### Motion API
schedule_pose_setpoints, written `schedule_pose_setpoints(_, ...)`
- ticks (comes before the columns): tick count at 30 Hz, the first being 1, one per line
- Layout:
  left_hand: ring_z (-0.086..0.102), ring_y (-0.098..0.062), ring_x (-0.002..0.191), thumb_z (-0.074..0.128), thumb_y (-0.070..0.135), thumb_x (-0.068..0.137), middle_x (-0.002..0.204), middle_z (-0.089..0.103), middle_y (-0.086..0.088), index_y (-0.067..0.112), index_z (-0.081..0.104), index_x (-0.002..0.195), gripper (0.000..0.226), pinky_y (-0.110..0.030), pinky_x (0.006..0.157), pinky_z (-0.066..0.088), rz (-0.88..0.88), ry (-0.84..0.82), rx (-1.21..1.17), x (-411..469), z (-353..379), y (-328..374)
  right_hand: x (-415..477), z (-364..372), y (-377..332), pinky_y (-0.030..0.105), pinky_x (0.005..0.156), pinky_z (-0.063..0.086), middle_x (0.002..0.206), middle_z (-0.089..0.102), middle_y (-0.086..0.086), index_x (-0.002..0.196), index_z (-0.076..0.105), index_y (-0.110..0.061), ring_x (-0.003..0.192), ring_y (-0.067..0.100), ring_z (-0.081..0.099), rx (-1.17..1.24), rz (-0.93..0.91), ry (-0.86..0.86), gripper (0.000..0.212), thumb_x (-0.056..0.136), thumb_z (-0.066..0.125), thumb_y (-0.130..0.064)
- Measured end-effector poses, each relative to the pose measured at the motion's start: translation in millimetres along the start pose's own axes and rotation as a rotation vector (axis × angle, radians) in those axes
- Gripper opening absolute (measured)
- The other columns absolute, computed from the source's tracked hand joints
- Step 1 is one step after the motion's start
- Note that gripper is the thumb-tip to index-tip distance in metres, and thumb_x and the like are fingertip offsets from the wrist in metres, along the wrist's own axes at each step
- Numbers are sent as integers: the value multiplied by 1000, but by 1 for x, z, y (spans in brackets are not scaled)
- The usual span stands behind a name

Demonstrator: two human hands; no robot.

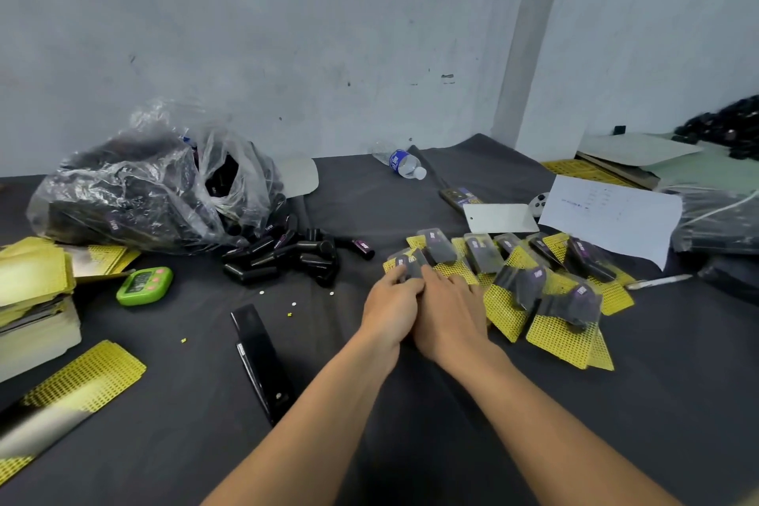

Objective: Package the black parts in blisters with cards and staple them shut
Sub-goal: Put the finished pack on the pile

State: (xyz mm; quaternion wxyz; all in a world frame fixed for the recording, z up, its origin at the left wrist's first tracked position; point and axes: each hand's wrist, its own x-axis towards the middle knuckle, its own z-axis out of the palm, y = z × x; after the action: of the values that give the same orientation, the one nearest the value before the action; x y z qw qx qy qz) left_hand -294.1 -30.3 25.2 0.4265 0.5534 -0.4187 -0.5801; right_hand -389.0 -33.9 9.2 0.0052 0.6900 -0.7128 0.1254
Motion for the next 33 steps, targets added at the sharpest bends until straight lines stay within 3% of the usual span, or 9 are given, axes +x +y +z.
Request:
schedule_pose_setpoints(5,65,-8,104,60,26,83,118,70,12,41,60,137,56,-10,72,44,195,82,350,-13,-22,9,-15,-13,-7,37,103,45,129,64,-1,142,52,-24,128,22,51,310,-85,94,50,94,65,-27)
schedule_pose_setpoints(7,64,-7,106,54,20,77,113,69,16,37,65,132,59,-5,79,45,316,136,518,-23,-41,19,-23,-21,-24,38,97,48,123,65,1,138,56,-26,122,24,54,414,-109,94,47,92,65,-23)
schedule_pose_setpoints(11,72,-5,97,55,2,79,98,79,13,31,79,109,48,-30,97,56,448,309,583,-41,-99,38,-37,-36,-76,41,76,53,97,74,3,99,65,-27,98,32,67,562,-143,-68,11,90,65,-32)
schedule_pose_setpoints(14,71,-1,88,66,18,85,83,76,25,42,79,93,28,-26,83,58,480,655,653,-52,-155,43,-61,-34,-124,39,75,49,103,73,-2,113,56,-33,102,29,67,599,-195,-285,58,72,64,-74)
schedule_pose_setpoints(17,70,2,85,70,25,87,82,74,26,42,78,87,19,-27,83,58,381,766,473,-64,-202,31,-76,-21,-157,40,79,47,116,71,2,127,46,-37,110,35,65,461,-246,-350,58,77,67,-56)
schedule_pose_setpoints(20,69,-4,108,70,10,83,104,77,15,38,76,95,31,-31,100,54,258,645,317,-73,-232,7,-63,-16,-159,34,91,51,117,73,-2,127,59,-30,109,26,66,678,-237,-413,48,84,64,-9)
schedule_pose_setpoints(24,68,-14,112,71,4,67,116,77,-2,28,76,116,55,-30,93,53,269,5,106,-83,-247,-23,-40,-15,-152,29,86,55,106,77,5,105,74,-18,99,15,69,1177,-221,-553,60,69,55,26)
schedule_pose_setpoints(29,70,-8,85,79,9,76,90,79,1,28,82,97,28,-18,77,54,350,239,93,-74,-239,-36,-16,0,-161,28,83,57,101,79,7,100,80,-16,91,17,73,1356,-199,-623,49,76,59,22)
schedule_pose_setpoints(33,72,-6,81,77,-2,82,87,80,0,24,83,93,29,-15,72,52,355,232,113,-75,-248,-40,-14,14,-169,36,92,57,101,80,8,99,81,-18,95,20,74,1377,-206,-575,41,81,64,15)
